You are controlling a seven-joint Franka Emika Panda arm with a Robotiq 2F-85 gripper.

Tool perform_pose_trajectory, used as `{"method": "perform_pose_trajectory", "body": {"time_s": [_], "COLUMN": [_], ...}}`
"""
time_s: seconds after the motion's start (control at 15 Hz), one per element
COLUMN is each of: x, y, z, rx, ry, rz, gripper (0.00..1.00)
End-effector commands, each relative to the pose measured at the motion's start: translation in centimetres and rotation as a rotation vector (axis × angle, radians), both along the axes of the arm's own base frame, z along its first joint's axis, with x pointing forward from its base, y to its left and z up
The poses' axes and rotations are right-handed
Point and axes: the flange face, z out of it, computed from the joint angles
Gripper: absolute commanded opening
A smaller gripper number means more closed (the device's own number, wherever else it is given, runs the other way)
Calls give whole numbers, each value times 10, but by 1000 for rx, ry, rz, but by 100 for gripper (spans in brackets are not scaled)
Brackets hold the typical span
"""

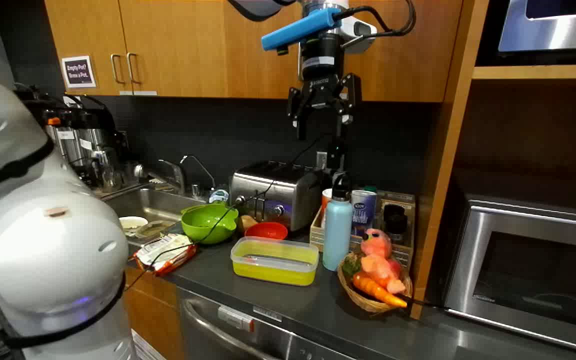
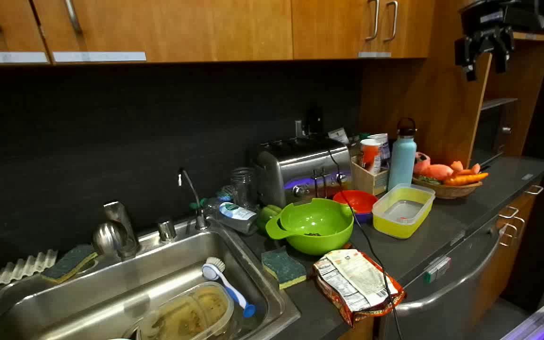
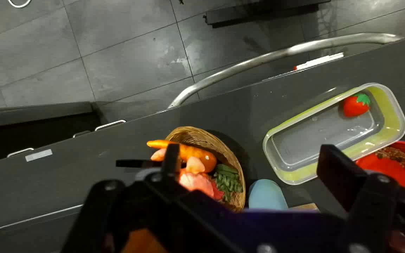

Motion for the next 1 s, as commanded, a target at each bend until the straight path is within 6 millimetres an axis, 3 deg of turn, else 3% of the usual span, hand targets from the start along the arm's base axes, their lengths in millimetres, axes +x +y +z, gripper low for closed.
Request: {"method": "perform_pose_trajectory", "body": {"time_s": [0.0,0.67,0.93], "x": [0,-1,-7], "y": [0,2,38], "z": [1,3,-21], "rx": [0,0,36], "ry": [1,2,110], "rz": [0,17,150], "gripper": [100,100,100]}}
